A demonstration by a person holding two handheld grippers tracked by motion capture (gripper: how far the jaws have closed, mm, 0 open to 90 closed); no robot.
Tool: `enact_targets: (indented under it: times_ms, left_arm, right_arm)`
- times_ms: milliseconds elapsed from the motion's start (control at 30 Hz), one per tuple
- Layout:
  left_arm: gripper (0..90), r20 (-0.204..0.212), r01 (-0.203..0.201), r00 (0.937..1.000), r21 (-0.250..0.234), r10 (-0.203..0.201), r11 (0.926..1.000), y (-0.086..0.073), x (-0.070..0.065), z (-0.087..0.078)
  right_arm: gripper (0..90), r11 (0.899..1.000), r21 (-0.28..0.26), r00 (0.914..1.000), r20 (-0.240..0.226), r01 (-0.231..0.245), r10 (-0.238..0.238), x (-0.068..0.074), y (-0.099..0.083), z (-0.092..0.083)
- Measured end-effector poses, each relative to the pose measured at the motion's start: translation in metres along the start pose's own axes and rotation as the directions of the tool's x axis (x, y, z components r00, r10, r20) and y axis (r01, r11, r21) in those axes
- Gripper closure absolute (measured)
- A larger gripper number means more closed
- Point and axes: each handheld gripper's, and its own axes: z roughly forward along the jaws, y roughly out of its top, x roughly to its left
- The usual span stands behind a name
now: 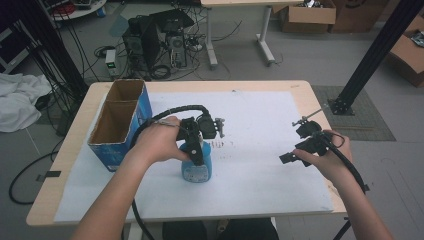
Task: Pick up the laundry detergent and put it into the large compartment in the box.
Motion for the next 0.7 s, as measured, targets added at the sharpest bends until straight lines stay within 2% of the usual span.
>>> enact_targets:
  times_ms: [200,700]
  left_arm:
    - [33.0,-0.01,0.0,0.9999,0.0,0.0,1.0,-0.0005,0.0008,-0.0005]
    - [34.6,-0.017,-0.008,0.9998,0.003,0.008,1.0,0.0005,0.0008,-0.0017]
  right_arm:
    - [17.7,1.0,0.002,1.0,-0.003,-0.005,0.005,0.0007,0.0001,0.0007]
    - [17.8,1.0,0.001,1.0,-0.006,-0.002,0.002,-0.0004,-0.0006,0.0011]
